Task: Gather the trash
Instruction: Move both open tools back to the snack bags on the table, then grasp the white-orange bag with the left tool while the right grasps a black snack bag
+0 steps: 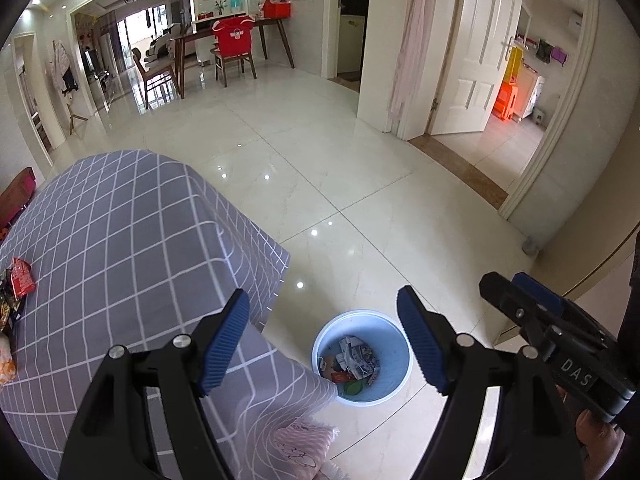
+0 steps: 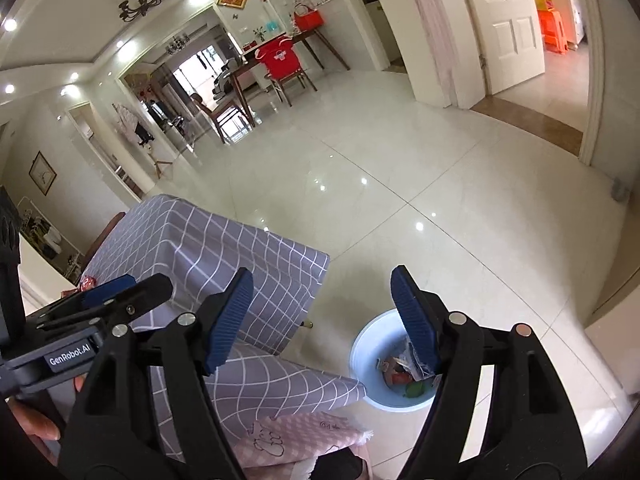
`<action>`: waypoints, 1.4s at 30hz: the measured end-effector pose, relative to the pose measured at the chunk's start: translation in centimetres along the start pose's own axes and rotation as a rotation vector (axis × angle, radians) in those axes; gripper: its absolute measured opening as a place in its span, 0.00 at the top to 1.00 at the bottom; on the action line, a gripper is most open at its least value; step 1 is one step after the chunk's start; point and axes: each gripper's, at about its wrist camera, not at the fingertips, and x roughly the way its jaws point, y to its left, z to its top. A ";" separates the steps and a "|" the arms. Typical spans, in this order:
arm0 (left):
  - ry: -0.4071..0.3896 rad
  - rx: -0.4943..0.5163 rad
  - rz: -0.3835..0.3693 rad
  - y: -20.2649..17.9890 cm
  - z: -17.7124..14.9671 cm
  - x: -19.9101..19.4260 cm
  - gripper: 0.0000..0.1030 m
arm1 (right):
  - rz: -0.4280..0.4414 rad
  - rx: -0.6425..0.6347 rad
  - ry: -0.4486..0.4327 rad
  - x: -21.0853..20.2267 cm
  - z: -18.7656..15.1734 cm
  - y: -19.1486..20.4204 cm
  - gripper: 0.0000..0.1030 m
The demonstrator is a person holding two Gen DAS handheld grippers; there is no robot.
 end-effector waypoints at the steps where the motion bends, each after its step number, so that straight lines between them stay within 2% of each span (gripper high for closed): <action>1: -0.003 -0.003 0.000 0.3 -0.2 -0.3 0.27 | 0.001 -0.007 -0.003 -0.2 0.0 0.4 0.31; 7: -0.031 -0.026 0.014 3.2 -1.2 -2.6 0.27 | 0.032 -0.054 -0.015 -1.3 0.1 3.7 0.31; 12: -0.073 -0.007 0.052 6.4 -2.5 -5.5 0.27 | 0.084 -0.126 -0.009 -1.8 -0.5 8.8 0.31; 17: -0.106 -0.003 0.136 12.7 -4.4 -8.7 0.24 | 0.164 -0.225 0.019 -1.5 -2.2 15.8 0.31; 22: -0.127 -0.039 0.242 20.7 -7.1 -11.9 0.22 | 0.240 -0.319 0.070 -0.1 -4.8 23.2 0.31; 27: -0.096 -0.077 0.337 28.4 -9.9 -13.5 0.22 | 0.291 -0.391 0.131 2.1 -7.5 29.6 0.31; 30: -0.070 -0.083 0.370 31.7 -11.1 -13.6 0.22 | 0.304 -0.405 0.158 3.4 -8.5 32.4 0.31; 34: -0.044 -0.060 0.344 34.0 -12.2 -13.2 0.22 | 0.304 -0.422 0.181 4.9 -10.4 35.1 0.31; 38: -0.007 -0.016 0.338 34.5 -12.8 -11.6 0.22 | 0.295 -0.425 0.188 6.3 -10.5 36.4 0.31; 41: -0.010 -0.025 0.295 35.1 -12.9 -11.4 0.54 | 0.285 -0.422 0.195 7.3 -10.2 37.2 0.31; 42: -0.016 -0.035 0.278 35.3 -13.0 -11.4 0.59 | 0.283 -0.421 0.195 7.5 -10.2 37.4 0.31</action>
